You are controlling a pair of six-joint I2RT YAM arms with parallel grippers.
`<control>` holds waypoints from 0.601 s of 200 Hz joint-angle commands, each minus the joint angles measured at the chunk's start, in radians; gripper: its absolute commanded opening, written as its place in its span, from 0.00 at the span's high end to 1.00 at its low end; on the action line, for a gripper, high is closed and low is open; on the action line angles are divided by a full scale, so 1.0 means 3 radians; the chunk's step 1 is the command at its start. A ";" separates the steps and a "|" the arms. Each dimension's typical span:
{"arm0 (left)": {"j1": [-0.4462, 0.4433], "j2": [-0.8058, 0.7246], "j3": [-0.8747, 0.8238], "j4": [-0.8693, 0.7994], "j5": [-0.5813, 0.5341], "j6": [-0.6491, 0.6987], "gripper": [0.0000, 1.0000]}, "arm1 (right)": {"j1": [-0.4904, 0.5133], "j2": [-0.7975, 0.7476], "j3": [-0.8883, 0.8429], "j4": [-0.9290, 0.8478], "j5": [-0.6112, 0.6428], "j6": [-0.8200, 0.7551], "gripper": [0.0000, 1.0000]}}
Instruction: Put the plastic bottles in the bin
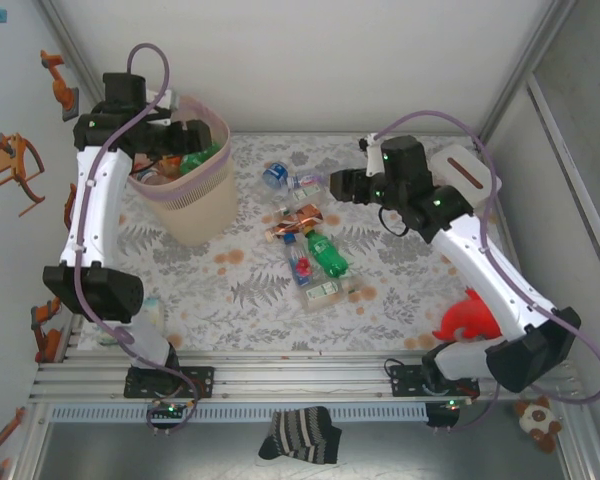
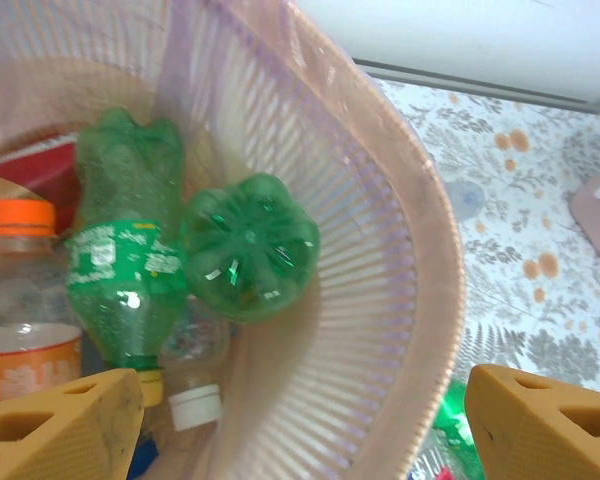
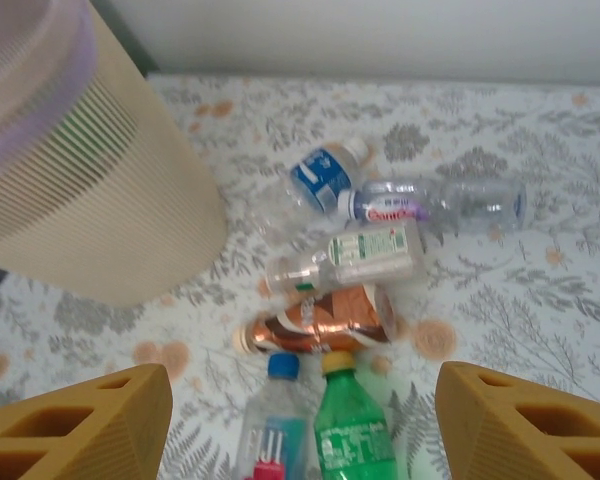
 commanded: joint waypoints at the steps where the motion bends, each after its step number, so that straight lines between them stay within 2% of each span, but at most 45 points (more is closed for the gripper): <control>1: 0.0011 -0.0251 -0.0332 0.0505 0.0353 -0.0169 0.17 | 0.0013 0.0131 0.0207 -0.0415 -0.0141 -0.0259 0.31; 52: 0.0011 -0.0656 -0.0989 0.1234 0.0594 -0.0369 0.17 | 0.0091 0.0469 0.0317 -0.0822 -0.0005 -0.0503 0.34; 120: 0.0011 -0.0871 -0.1252 0.1450 0.0630 -0.0441 0.16 | 0.0345 0.0933 0.0344 -0.0875 0.0213 -0.0585 0.36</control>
